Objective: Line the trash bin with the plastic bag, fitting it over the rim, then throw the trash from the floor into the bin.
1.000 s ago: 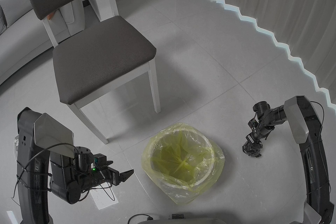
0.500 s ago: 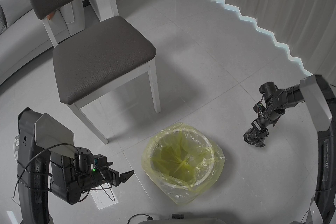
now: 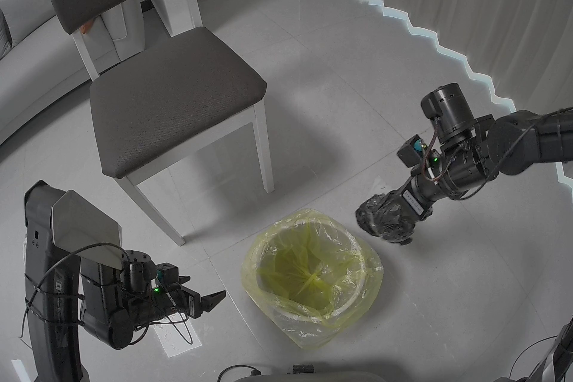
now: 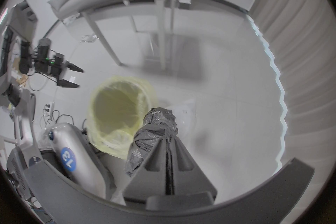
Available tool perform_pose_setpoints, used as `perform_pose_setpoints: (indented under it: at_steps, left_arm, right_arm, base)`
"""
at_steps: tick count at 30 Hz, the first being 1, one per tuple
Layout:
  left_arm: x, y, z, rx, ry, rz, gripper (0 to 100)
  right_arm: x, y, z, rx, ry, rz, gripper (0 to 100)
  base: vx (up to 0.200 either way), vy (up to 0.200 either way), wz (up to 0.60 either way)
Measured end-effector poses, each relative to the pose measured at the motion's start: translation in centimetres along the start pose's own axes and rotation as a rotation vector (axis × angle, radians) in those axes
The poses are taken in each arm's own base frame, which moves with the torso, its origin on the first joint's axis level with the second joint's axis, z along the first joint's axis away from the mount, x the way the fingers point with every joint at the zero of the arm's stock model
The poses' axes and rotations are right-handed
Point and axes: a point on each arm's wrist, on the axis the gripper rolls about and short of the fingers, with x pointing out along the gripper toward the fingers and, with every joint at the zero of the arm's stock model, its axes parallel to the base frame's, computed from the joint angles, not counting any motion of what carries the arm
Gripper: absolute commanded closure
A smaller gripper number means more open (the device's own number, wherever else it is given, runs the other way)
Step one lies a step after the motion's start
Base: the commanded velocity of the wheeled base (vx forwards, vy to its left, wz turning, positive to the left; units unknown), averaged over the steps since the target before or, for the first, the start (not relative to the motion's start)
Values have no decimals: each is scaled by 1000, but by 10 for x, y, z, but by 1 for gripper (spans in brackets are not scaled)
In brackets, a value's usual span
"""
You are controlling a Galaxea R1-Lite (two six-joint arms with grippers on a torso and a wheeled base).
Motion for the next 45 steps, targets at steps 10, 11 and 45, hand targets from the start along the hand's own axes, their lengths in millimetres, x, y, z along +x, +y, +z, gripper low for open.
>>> perform_pose_setpoints:
  at_steps: [10,11,45]
  left_arm:
    - [-15,-1,11,4,-38,11,0]
    - [-16,-1,12,4,-42,13,0]
    - [-28,6,19,-9,-72,40,0]
  right_arm:
    - [1,94,12,-119,-167,172,100]
    - [7,99,11,-126,-159,184,100]
    - [141,106,-25,-101,75,254,100]
  base:
    - [0,0,0]
    - [0,0,0]
    - [0,0,0]
